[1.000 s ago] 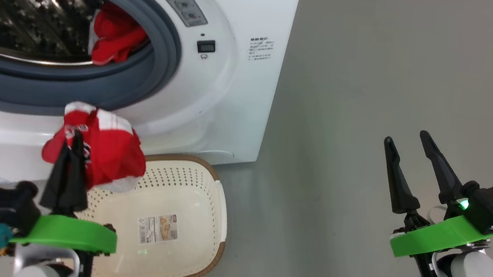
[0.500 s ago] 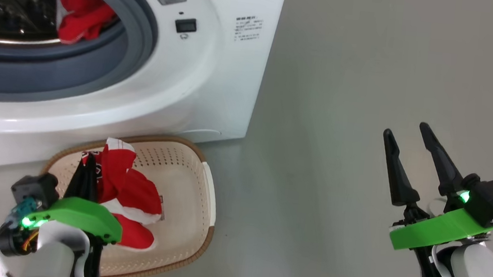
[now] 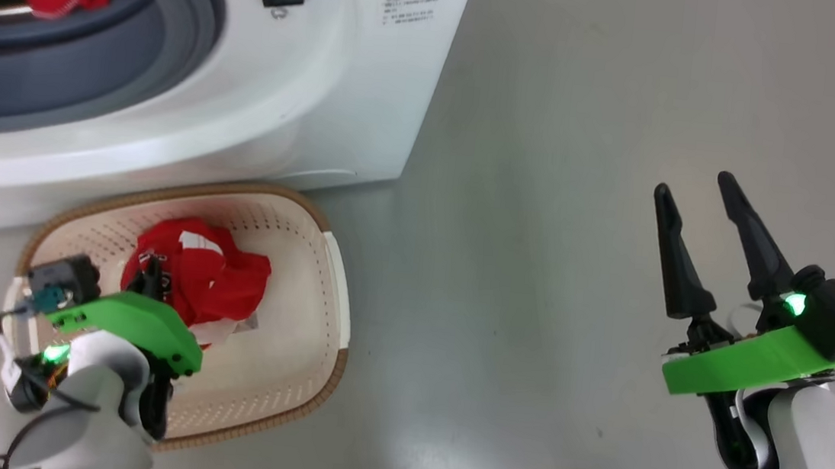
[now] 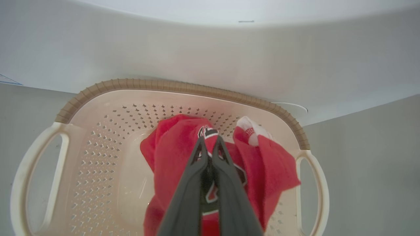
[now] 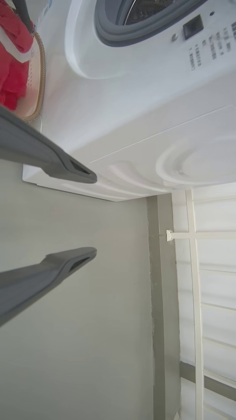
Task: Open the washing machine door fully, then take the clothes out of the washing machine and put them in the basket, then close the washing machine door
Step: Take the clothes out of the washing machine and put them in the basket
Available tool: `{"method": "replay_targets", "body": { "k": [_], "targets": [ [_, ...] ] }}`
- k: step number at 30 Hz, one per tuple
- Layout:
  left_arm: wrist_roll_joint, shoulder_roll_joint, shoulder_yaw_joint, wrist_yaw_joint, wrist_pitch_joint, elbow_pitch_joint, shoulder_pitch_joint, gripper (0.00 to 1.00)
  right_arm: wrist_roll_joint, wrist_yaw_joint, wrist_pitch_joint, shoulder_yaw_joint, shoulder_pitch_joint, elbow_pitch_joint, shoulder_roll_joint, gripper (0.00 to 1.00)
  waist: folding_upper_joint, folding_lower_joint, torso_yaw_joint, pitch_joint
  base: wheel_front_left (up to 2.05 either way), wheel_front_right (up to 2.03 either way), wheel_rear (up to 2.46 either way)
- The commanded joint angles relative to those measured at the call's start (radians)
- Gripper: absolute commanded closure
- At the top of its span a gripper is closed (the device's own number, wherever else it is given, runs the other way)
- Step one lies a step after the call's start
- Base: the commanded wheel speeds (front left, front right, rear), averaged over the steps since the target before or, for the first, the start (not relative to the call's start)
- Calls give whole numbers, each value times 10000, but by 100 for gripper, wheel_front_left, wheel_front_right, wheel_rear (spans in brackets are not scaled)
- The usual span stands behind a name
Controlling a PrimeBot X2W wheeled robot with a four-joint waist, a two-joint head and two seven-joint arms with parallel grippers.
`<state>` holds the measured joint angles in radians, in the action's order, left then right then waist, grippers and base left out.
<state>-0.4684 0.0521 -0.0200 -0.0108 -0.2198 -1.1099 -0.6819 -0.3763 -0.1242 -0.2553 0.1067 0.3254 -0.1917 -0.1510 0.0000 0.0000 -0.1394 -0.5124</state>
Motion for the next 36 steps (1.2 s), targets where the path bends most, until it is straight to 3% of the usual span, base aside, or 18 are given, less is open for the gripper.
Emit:
{"method": "replay_targets", "body": {
  "k": [1,5,11,12,13,14,15,24,36],
  "targets": [
    [-53,247,229,-100,7,-55,-100,100,27,-65,-65,121,59,264,-28,0,0,0,-92,-339,0,0,0],
    [-67,252,98,-369,82,-884,-533,100,42,-65,-65,79,147,323,-42,0,0,0,-109,-643,0,0,0],
    [-28,247,-31,-403,-96,-1424,-741,100,61,-65,-65,101,292,303,14,0,0,0,-153,-765,0,0,0],
    [-15,241,-61,-414,-122,-1467,-750,91,63,-65,-65,106,299,291,22,0,0,0,-147,-747,0,0,0],
    [14,235,-104,-429,-163,-1494,-758,58,67,-65,-65,106,299,279,27,0,0,0,-136,-717,0,0,0],
    [23,229,-128,-461,-205,-1514,-754,18,72,-65,-65,100,288,265,29,0,0,0,-117,-660,0,0,0],
    [4,222,-124,-494,-243,-1529,-749,0,77,-65,-65,98,273,254,30,0,0,0,-101,-611,0,0,0],
    [-41,202,20,-559,-412,-1002,-493,0,112,-65,-65,-1,156,189,0,0,0,0,168,179,0,0,0],
    [490,32,658,-777,-418,2271,1249,0,278,-65,-65,-5,-361,24,-6,0,0,0,548,1642,0,0,0]
  ]
}}
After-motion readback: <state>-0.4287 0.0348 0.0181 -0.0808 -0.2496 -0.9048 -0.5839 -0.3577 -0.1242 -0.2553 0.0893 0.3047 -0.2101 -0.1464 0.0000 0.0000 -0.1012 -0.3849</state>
